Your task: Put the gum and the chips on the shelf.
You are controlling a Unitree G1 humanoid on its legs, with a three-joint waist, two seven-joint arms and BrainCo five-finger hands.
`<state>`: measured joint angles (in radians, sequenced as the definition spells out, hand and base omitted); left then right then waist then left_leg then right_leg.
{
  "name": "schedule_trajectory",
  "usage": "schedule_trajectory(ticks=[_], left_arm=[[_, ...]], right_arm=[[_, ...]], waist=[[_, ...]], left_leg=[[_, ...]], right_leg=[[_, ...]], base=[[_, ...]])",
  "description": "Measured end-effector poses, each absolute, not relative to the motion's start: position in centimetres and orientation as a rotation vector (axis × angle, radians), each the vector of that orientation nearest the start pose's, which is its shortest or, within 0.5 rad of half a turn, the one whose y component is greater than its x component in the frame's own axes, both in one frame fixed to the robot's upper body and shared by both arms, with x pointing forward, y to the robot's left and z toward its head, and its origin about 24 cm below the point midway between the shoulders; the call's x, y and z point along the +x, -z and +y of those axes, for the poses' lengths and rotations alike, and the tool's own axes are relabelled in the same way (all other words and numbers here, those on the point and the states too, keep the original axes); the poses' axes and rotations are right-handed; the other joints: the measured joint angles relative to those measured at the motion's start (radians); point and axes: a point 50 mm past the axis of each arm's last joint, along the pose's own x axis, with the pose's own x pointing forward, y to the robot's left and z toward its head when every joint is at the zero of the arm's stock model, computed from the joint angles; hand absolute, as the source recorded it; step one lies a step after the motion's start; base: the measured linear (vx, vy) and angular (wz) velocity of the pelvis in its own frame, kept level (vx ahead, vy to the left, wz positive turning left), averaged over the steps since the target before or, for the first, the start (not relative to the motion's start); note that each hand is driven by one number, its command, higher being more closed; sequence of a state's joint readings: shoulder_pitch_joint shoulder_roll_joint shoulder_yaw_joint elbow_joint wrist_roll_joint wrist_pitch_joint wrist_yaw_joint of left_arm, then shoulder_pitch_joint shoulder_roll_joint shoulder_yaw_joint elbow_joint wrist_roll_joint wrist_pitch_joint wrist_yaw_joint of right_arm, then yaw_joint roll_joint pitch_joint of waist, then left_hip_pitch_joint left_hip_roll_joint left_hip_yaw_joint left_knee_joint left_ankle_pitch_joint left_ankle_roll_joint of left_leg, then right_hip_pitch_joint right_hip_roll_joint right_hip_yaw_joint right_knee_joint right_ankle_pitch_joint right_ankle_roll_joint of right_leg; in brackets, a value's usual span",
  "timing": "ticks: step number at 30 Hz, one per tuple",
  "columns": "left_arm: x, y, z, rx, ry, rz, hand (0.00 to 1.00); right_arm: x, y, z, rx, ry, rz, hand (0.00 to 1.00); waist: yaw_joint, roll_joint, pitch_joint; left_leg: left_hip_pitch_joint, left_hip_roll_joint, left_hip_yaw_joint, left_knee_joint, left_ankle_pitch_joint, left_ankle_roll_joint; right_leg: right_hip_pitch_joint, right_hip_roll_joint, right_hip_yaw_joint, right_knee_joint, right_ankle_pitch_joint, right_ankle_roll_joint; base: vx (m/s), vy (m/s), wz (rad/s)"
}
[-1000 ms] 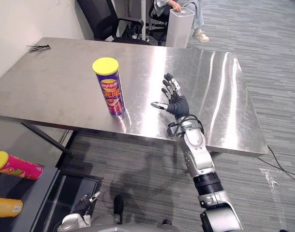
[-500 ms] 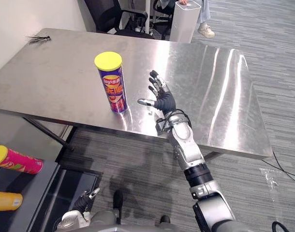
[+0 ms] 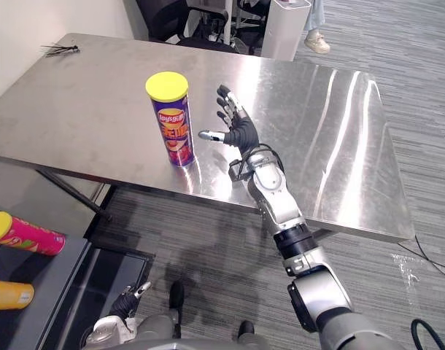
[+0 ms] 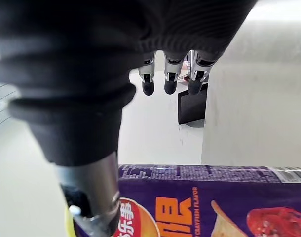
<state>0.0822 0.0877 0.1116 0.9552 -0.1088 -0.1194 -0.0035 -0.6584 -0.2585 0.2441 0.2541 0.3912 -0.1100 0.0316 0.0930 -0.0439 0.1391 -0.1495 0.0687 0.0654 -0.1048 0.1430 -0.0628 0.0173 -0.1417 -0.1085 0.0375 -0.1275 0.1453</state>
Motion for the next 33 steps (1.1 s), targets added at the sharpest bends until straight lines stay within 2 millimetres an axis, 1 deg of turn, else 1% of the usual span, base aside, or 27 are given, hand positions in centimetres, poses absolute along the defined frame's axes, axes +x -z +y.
schedule_trajectory(ticks=[3,8,15,18,22,24,26,30,33], left_arm=[[12.2,14.5,20.2,-0.064,-0.220,0.898,0.00],[12.2,14.5,20.2,-0.065,-0.219,0.898,0.00],[12.3,14.5,20.2,-0.067,-0.219,0.897,0.00],[12.3,14.5,20.2,-0.067,-0.219,0.897,0.00],[12.3,14.5,20.3,-0.066,-0.219,0.896,0.00],[12.3,14.5,20.3,-0.065,-0.219,0.895,0.00],[12.4,14.5,20.3,-0.066,-0.219,0.894,0.00],[12.6,14.4,20.3,-0.080,-0.228,0.888,0.00],[12.6,14.4,20.3,-0.092,-0.236,0.888,0.00]], right_arm=[[34.8,-18.9,-9.8,0.024,-0.395,-0.447,0.00],[34.9,-19.5,-9.2,-0.009,-0.429,-0.453,0.00],[35.2,-18.9,-9.0,-0.031,-0.458,-0.415,0.00],[35.2,-19.1,-8.4,-0.049,-0.487,-0.421,0.00],[35.2,-18.7,-8.2,-0.060,-0.505,-0.402,0.00],[35.5,-18.0,-8.2,-0.069,-0.503,-0.367,0.00],[35.5,-17.8,-8.1,-0.074,-0.508,-0.353,0.00],[35.5,-17.2,-7.7,-0.080,-0.520,-0.329,0.00],[35.8,-17.5,-7.7,-0.085,-0.517,-0.329,0.00]], waist=[[0.000,0.000,0.000],[0.000,0.000,0.000],[0.000,-0.001,-0.001],[0.000,-0.002,-0.001],[0.005,-0.007,-0.005],[0.009,-0.012,-0.008],[0.013,-0.015,-0.010],[0.030,-0.027,-0.017],[0.038,-0.030,-0.017]], left_leg=[[-0.008,0.007,0.000,0.000,0.005,-0.001],[-0.013,0.011,-0.001,0.000,0.008,-0.002],[-0.021,0.013,-0.015,0.000,0.015,-0.006],[-0.022,0.014,-0.017,0.000,0.016,-0.006],[-0.026,0.014,-0.023,0.000,0.020,-0.006],[-0.028,0.015,-0.025,0.000,0.021,-0.006],[-0.033,0.016,-0.027,0.000,0.022,-0.006],[-0.042,0.016,-0.040,0.000,0.026,-0.007],[-0.043,0.014,-0.049,0.000,0.028,-0.007]], right_leg=[[-0.010,0.003,0.001,0.000,0.003,-0.004],[-0.013,0.011,0.001,0.000,0.003,-0.004],[-0.013,0.017,-0.011,-0.002,0.003,-0.004],[-0.013,0.017,-0.013,-0.002,0.003,-0.004],[-0.013,0.017,-0.018,-0.002,0.003,-0.004],[-0.014,0.017,-0.019,-0.002,0.003,-0.004],[-0.017,0.017,-0.021,-0.002,0.004,-0.007],[-0.020,0.019,-0.033,-0.002,0.004,-0.007],[-0.014,0.019,-0.044,-0.004,0.004,-0.007]], base=[[-0.04,-0.005,-0.02],[-0.01,-0.001,0.00],[0.00,-0.009,0.05],[0.00,0.000,0.00],[-0.01,0.000,0.03],[0.00,0.000,0.00],[-0.01,0.000,0.02],[-0.01,-0.006,0.07],[0.00,-0.004,0.10]])
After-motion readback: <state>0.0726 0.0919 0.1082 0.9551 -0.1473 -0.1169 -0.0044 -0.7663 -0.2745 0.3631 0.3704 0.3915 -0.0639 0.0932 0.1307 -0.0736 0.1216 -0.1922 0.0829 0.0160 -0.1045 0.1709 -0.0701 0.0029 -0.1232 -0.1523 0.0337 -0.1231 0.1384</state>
